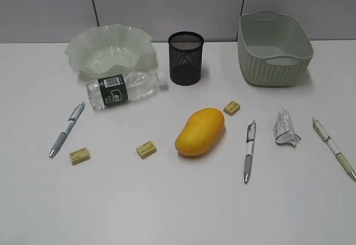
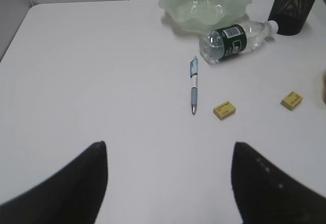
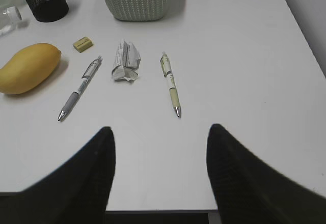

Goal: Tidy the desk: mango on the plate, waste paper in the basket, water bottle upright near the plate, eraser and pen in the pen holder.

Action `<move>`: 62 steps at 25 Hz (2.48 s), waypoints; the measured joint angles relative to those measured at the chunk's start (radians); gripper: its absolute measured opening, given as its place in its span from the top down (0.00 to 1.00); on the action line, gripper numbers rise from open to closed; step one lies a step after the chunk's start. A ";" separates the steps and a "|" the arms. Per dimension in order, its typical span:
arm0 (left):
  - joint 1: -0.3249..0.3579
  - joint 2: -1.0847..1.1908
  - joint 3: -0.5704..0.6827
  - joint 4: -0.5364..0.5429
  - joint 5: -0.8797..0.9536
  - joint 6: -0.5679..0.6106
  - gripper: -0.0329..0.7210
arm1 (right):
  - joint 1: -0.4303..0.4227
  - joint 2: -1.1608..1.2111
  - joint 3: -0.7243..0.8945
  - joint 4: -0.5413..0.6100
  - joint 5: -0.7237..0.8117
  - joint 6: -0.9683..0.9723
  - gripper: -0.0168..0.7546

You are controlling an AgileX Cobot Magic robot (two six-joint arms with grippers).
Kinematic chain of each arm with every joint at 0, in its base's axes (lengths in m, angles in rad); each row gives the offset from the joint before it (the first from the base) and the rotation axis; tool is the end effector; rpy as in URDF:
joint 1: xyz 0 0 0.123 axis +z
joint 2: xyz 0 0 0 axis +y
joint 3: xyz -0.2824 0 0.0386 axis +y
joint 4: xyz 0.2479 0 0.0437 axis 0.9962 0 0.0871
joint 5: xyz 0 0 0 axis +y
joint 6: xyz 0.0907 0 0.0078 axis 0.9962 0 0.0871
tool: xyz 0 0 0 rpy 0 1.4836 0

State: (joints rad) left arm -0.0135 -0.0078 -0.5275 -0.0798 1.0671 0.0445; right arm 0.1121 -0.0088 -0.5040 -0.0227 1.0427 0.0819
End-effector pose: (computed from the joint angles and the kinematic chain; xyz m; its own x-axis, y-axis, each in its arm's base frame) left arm -0.0099 -0.0062 0.2844 -0.4284 0.0117 -0.9035 0.0791 0.9966 -0.0246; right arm -0.0057 -0.0024 0.2797 -0.4312 0.0223 -0.9020 -0.0640 0.9964 0.0552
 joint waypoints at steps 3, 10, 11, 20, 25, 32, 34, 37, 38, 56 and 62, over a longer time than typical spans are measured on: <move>0.000 0.000 0.000 0.000 0.000 0.000 0.20 | 0.000 0.000 0.000 0.000 0.000 0.000 0.38; 0.000 0.000 0.000 0.000 0.000 0.000 0.20 | 0.000 0.000 0.000 0.000 0.000 0.000 0.38; 0.000 0.000 0.000 0.000 0.000 0.000 0.20 | 0.000 0.000 0.000 0.000 0.000 0.000 0.38; 0.000 0.050 -0.002 -0.001 -0.001 0.000 0.20 | 0.000 0.000 0.000 0.000 0.000 0.000 0.38; 0.000 0.131 -0.055 -0.001 -0.009 0.000 0.20 | 0.000 0.000 0.000 0.000 0.000 0.000 0.38; 0.000 0.276 -0.101 0.001 -0.016 0.000 0.20 | 0.000 0.000 0.000 0.000 0.000 0.000 0.38; 0.000 0.311 -0.115 0.006 -0.018 0.000 0.20 | 0.000 0.000 0.000 0.000 0.000 0.000 0.38; 0.000 0.364 -0.136 0.010 -0.037 0.000 0.20 | 0.000 0.000 0.000 0.000 0.000 0.001 0.38; 0.000 0.379 -0.141 0.011 -0.044 0.000 0.20 | 0.000 0.000 0.000 0.000 0.000 0.001 0.38; 0.000 0.658 -0.174 -0.046 -0.148 0.000 0.20 | 0.000 0.000 0.000 0.000 0.000 0.001 0.38; 0.000 0.765 -0.174 -0.073 -0.168 0.000 0.20 | 0.000 0.000 0.000 0.000 0.000 0.001 0.38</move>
State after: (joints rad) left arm -0.0135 0.7569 -0.7010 -0.1532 0.8992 0.0445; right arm 0.1121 -0.0088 -0.5040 -0.0227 1.0427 0.0828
